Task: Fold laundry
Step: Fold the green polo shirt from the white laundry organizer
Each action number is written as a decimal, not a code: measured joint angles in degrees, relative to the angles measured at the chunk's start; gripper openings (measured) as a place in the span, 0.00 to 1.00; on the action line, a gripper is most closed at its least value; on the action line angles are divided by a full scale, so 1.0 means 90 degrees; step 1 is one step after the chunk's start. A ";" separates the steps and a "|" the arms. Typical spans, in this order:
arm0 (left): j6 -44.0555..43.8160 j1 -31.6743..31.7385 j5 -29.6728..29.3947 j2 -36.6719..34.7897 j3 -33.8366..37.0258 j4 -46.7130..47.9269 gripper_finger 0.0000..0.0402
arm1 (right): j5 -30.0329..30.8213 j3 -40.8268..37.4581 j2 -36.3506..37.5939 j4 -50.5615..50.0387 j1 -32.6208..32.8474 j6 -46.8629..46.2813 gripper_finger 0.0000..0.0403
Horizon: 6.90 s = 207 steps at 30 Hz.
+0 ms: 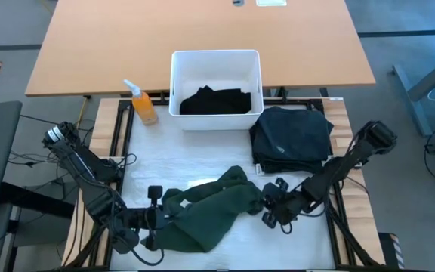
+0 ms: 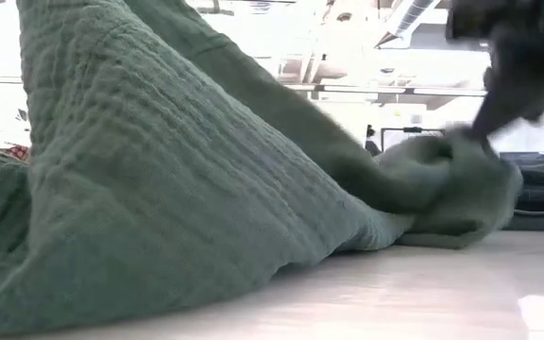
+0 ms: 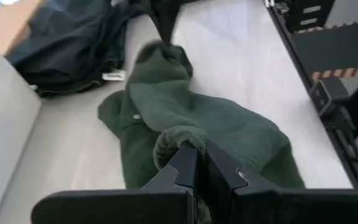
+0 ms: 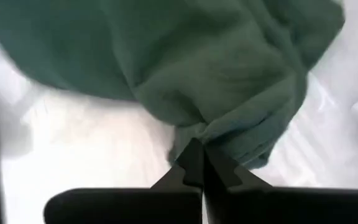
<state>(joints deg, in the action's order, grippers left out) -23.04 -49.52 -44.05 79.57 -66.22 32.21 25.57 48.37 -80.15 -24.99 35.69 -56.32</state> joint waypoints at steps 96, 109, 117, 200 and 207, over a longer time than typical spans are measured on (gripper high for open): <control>-0.3684 -0.0325 -0.2137 -0.2880 0.0000 0.4309 0.00 | -0.1991 0.1324 0.0202 -0.1633 -0.3979 0.5947 0.07; -0.3331 -0.0328 -0.2161 -0.2885 0.0000 0.3989 0.00 | -0.1516 0.2192 0.2071 -0.2048 -0.2887 0.4944 0.06; -0.3090 -0.0328 -0.1977 -0.2884 0.0000 0.3690 0.00 | -0.1501 0.1872 0.1470 -0.2085 -0.3005 0.4901 0.06; 0.5256 0.0465 0.1172 -0.1203 -0.1378 -0.4569 0.00 | 0.2153 0.4302 0.1636 -0.1688 0.0460 0.7955 0.05; 0.1968 0.0452 -0.2979 -0.1691 -0.1427 0.0990 0.00 | 0.1419 0.3625 0.1575 -0.3783 -0.1914 0.5457 0.05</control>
<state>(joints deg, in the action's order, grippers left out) -5.33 -45.45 -70.87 64.35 -79.06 41.12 38.34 80.99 -65.98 -59.04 18.47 -7.21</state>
